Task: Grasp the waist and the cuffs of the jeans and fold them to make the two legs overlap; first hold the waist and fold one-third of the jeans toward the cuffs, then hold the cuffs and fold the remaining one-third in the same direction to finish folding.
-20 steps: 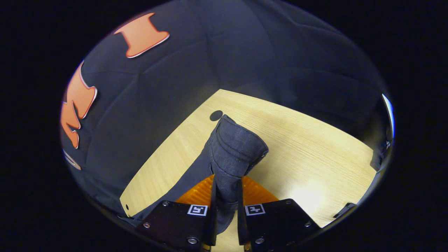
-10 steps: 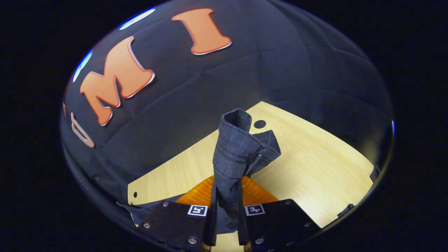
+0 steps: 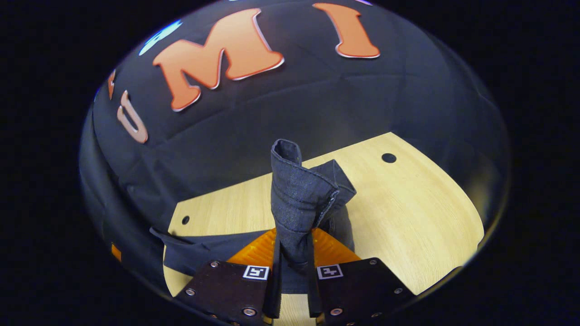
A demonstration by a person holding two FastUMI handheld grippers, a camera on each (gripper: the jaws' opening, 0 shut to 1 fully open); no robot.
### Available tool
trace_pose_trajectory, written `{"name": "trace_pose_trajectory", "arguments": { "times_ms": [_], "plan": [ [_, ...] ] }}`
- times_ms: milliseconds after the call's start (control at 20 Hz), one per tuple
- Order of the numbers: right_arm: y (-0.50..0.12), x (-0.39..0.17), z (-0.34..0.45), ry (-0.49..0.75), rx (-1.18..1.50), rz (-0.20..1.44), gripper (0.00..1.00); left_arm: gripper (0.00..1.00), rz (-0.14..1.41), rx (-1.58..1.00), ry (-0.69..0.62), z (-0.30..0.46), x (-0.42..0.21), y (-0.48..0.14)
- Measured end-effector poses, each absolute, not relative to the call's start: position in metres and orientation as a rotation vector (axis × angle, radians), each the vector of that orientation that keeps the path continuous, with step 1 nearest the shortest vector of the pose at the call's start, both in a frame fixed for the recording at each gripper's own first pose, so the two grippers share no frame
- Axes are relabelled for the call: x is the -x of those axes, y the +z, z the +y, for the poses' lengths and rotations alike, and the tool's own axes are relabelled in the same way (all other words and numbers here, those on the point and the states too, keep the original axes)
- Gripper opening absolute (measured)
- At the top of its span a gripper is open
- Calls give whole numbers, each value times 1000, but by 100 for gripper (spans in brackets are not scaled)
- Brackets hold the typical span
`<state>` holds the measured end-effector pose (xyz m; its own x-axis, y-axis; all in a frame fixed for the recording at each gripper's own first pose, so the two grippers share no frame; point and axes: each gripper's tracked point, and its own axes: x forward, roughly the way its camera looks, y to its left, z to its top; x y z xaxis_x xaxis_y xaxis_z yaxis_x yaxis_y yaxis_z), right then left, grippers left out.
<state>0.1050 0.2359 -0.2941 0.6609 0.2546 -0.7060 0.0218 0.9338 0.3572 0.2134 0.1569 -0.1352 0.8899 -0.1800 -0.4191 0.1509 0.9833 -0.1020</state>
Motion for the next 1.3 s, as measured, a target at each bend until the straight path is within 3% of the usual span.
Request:
{"name": "trace_pose_trajectory", "arguments": {
  "times_ms": [250, 300, 350, 550, 600, 650, 700, 800, 900, 1000, 1300],
  "plan": [
    [-331, -87, 287, 181, -261, 927, 24, 95, 463, 80, -126, 182, -207, -143],
    [-341, -81, 295, 194, -244, 952, 24, 91, 468, 79, -118, 187, -203, -146],
    [-350, -76, 302, 205, -219, 971, 24, 95, 477, 74, -106, 193, -201, -150],
    [-372, -54, 335, 287, -188, 1038, 24, 95, 522, 77, -64, 214, -195, -165],
    [-379, -41, 346, 307, -197, 1067, 35, 95, 536, 84, -52, 219, -194, -171],
    [-384, -38, 349, 309, -168, 1069, 52, 95, 552, 93, -41, 225, -193, -177],
    [-383, -37, 348, 316, -137, 1061, 60, 95, 563, 103, -28, 231, -191, -180],
    [-374, -27, 366, 403, -186, 1065, 63, 95, 612, 139, 1, 244, -193, -194],
    [-352, -15, 391, 507, -237, 1035, 76, 95, 673, 193, 31, 257, -195, -211],
    [-348, -18, 387, 495, -211, 1010, 86, 95, 724, 237, 68, 270, -198, -224],
    [-323, -27, 364, 442, -209, 941, 92, 95, 948, 424, 195, 300, -215, -293]
  ]
}}
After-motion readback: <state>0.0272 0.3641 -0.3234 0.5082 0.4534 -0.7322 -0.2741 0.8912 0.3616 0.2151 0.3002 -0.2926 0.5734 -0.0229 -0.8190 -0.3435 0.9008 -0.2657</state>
